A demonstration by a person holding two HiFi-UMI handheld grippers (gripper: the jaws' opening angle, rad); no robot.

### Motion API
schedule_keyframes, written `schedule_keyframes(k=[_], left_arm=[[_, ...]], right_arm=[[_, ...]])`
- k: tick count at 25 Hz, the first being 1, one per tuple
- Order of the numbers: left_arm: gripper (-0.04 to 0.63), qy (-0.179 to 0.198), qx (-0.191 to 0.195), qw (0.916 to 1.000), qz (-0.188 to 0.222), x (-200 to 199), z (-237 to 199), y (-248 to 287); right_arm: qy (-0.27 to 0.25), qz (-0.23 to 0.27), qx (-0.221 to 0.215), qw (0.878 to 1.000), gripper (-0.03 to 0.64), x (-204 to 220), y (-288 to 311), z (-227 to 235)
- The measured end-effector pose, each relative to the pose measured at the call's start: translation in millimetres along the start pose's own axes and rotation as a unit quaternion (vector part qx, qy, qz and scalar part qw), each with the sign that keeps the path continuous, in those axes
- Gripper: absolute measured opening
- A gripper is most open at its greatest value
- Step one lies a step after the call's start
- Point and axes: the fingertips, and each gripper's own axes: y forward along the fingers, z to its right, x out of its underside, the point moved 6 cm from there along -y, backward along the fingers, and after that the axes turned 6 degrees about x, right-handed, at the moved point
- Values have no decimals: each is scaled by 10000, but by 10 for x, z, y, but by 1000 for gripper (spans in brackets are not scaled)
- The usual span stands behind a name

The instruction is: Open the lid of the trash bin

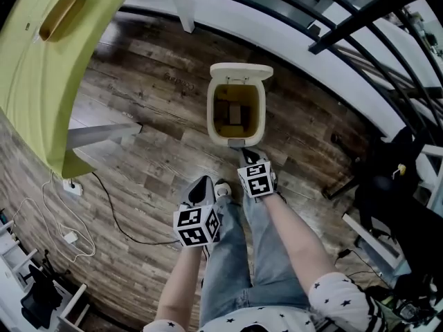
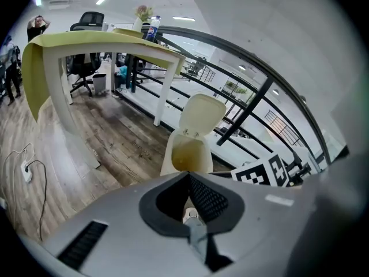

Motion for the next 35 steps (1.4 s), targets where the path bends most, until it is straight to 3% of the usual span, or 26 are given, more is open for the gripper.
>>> schedule_keyframes(k=[7,20,27,35], left_arm=[[8,205,152,9997,-53,-79,203,-288],[8,542,435,9976,-40,-214,578,-851],[8,773,646,9949,31,-334,761,-1144],[8,973,753,9923,149,-427,997,-1500]], right_arm=[[-60,411,31,9991,-6,-177,-557,-100],[582,791,205,9950,-6,-391,-1670,-202],[616,999,279,9927,-6,-531,-2258,-308],[430,1013,61,9939,-6,-517,-2892,-582]])
